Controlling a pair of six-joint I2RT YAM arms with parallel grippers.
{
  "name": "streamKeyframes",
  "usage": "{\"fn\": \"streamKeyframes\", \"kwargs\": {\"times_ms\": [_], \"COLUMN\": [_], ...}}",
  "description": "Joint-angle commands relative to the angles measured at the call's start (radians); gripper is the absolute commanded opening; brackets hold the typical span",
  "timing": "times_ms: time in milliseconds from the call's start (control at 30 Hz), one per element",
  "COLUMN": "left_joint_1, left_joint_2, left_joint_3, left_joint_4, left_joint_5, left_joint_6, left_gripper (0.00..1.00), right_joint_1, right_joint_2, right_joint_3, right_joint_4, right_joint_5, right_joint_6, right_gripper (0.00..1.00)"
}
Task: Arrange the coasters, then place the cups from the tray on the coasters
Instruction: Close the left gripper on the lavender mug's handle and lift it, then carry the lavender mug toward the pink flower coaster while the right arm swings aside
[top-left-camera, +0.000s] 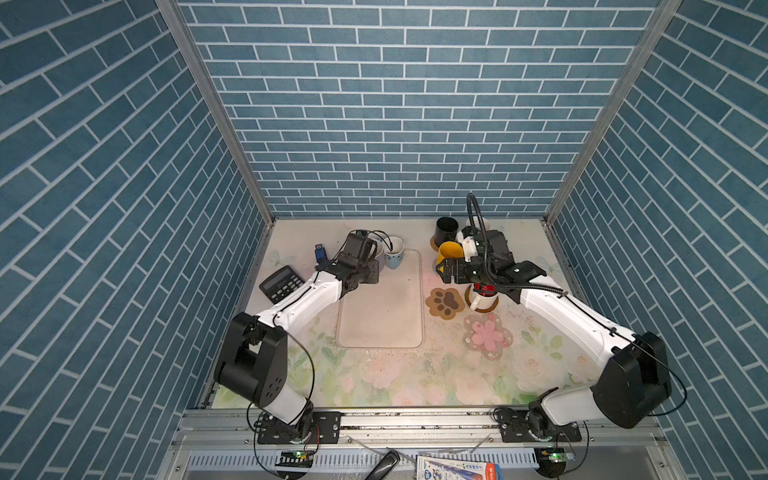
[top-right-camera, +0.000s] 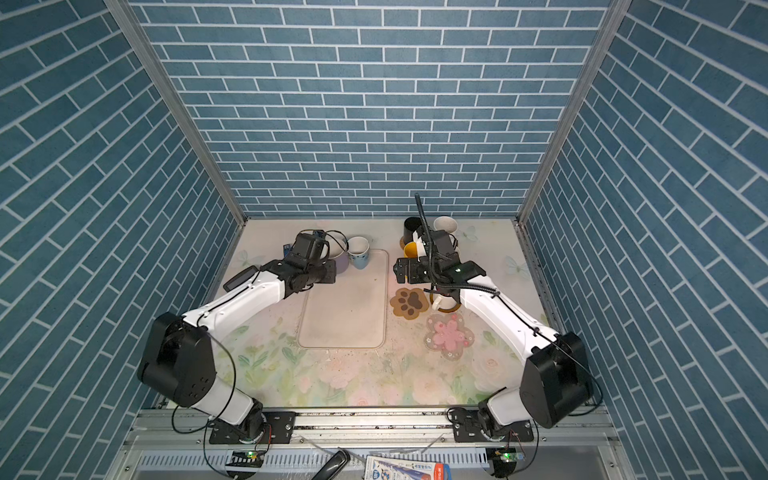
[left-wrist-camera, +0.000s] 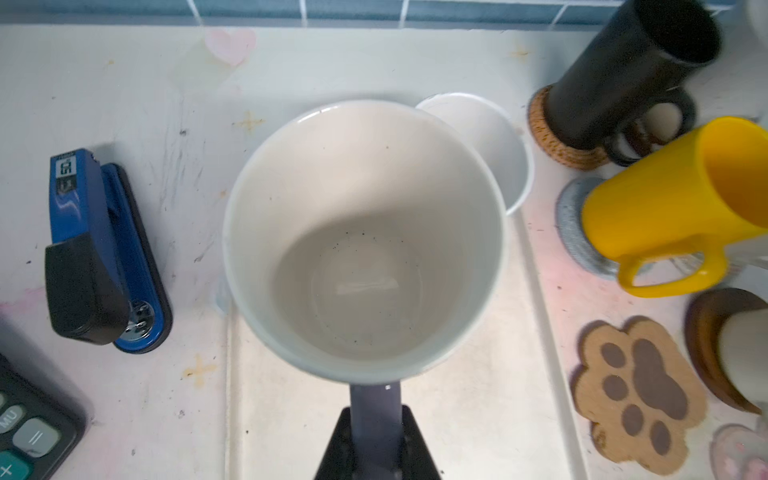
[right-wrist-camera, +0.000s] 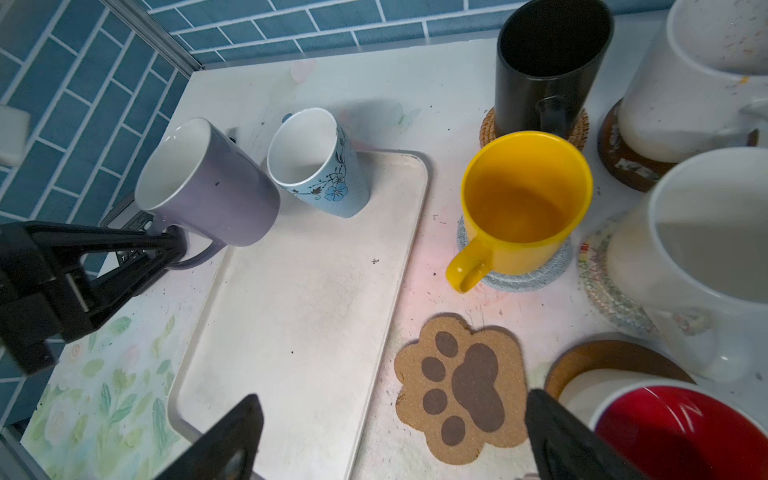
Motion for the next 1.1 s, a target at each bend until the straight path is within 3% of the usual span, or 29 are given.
{"fn": "streamKeyframes", "kwargs": {"times_ms": [0, 267, 667, 867, 1067], "left_joint_1": [-0.049, -0.190, -0.408, -0.500, -0.578], "left_joint_2": [-0.041, -0.072, -0.008, 0.060, 0.142], "left_joint_3": [0.058, 0.075, 0.214, 0.306, 0.365], "left_joint_4": [-0.006, 0.000, -0.045, -0.056, -0.028], "left_joint_5": [-0.018, -0.008, 0.037, 0.068, 0.083], "left_joint_6": [0.040, 0.067, 0.093, 0.110, 0.150], "left_gripper": [0.00, 0.00, 0.00, 0.00, 0.00], "right_joint_1": [-0.037, -0.141, -0.329, -0.472, -0.709], "right_joint_2": [-0.072, -0.207, -0.381, -0.443, -0.457], "right_joint_3": [-0.055, -0.149, -0.277, -0.334, -0.423], "right_joint_4": [-0.014, 0.000, -0.005, 0.005, 0.089], "right_joint_5": [-0.011, -0.104, -0.192, -0.273, -0.477], "right_joint_6": [0.035, 0.113, 0.192, 0.239, 0.337], "right_gripper": [0.99, 0.99, 0.99, 0.99, 0.99]}}
